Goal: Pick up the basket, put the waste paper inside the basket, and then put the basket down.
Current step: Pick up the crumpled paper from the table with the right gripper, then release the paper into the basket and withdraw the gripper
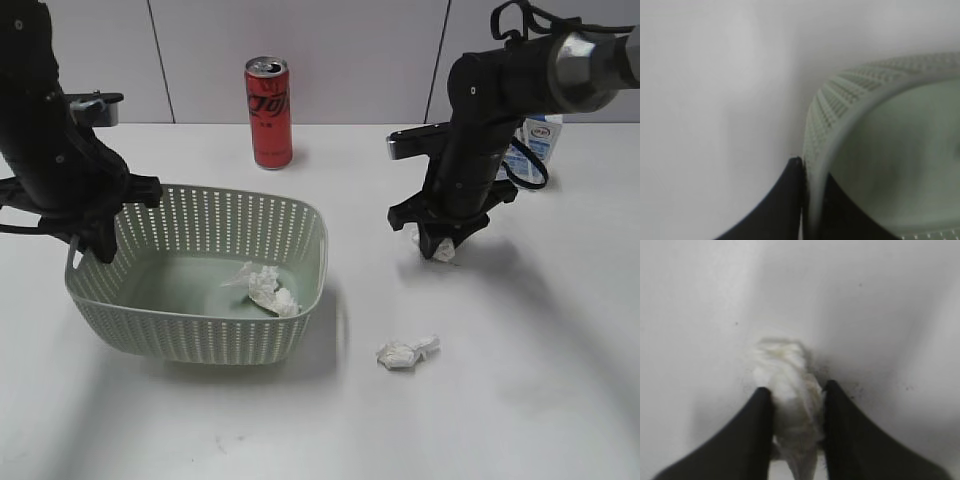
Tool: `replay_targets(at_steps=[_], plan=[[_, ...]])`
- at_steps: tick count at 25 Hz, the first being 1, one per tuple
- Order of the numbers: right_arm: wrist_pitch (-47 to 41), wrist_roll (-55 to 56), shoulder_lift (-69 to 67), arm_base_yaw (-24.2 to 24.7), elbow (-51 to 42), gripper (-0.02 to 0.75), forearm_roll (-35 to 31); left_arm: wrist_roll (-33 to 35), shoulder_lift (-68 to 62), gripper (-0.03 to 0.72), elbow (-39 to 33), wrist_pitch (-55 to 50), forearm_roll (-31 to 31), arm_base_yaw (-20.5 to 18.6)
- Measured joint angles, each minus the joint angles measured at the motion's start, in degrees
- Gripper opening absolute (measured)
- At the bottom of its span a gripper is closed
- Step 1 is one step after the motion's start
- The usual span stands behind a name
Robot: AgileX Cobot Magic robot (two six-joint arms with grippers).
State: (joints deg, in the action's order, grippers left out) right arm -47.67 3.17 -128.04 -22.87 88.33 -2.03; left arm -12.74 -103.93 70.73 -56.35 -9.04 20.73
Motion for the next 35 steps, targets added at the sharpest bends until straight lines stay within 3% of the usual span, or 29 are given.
replay_targets(at_steps=[2, 4, 7, 12, 15, 17, 20, 22, 26, 29, 32, 35], plan=[[-0.1, -0.1, 0.3, 0.0, 0.7, 0.137, 0.1, 0.0, 0.0, 0.0, 0.0, 0.0, 0.0, 0.0], [-0.3, -0.3, 1.7, -0.1, 1.5, 0.059, -0.2, 0.0, 0.0, 0.0, 0.0, 0.0, 0.0, 0.0], [-0.8, -3.8, 6.4, -0.7, 2.3, 0.055, -3.3, 0.0, 0.0, 0.0, 0.0, 0.0, 0.0, 0.0], [-1.6, -23.5, 17.6, -5.7, 2.8, 0.051, -21.6, 0.0, 0.0, 0.0, 0.0, 0.4, -1.5, 0.0], [-0.7, -30.8, 21.1, -10.6, 3.1, 0.057, -27.0, 0.0, 0.0, 0.0, 0.0, 0.5, -2.8, 0.0], [-0.1, -31.9, 20.9, -13.3, 3.1, 0.14, -27.9, 0.0, 0.0, 0.0, 0.0, 0.5, -3.0, 0.0], [0.4, -31.6, 18.6, -15.5, 3.0, 0.464, -27.9, 0.0, 0.0, 0.0, 0.0, 0.5, -3.1, 0.0], [0.3, -31.2, 17.7, -16.1, 2.9, 0.6, -26.8, 0.0, 0.0, 0.0, 0.0, 0.5, -3.2, 0.0], [-3.4, -21.2, 17.6, -15.5, 5.2, 0.615, -17.4, 0.1, 0.0, 0.0, 0.0, 0.5, -3.1, 0.0], [-12.3, -14.1, 17.7, -13.0, 5.8, 0.612, -8.5, 0.4, 0.0, 0.0, 0.0, 0.2, -2.6, 0.0], [-15.8, -10.9, 17.8, -10.4, 0.3, 0.601, -6.4, 0.4, 0.0, 0.0, 0.0, 0.0, -2.3, -0.3], [-9.9, -9.1, 17.8, -9.8, -10.4, 0.582, -6.0, 0.4, 0.0, 0.0, 0.0, 0.1, -2.2, -0.8]])
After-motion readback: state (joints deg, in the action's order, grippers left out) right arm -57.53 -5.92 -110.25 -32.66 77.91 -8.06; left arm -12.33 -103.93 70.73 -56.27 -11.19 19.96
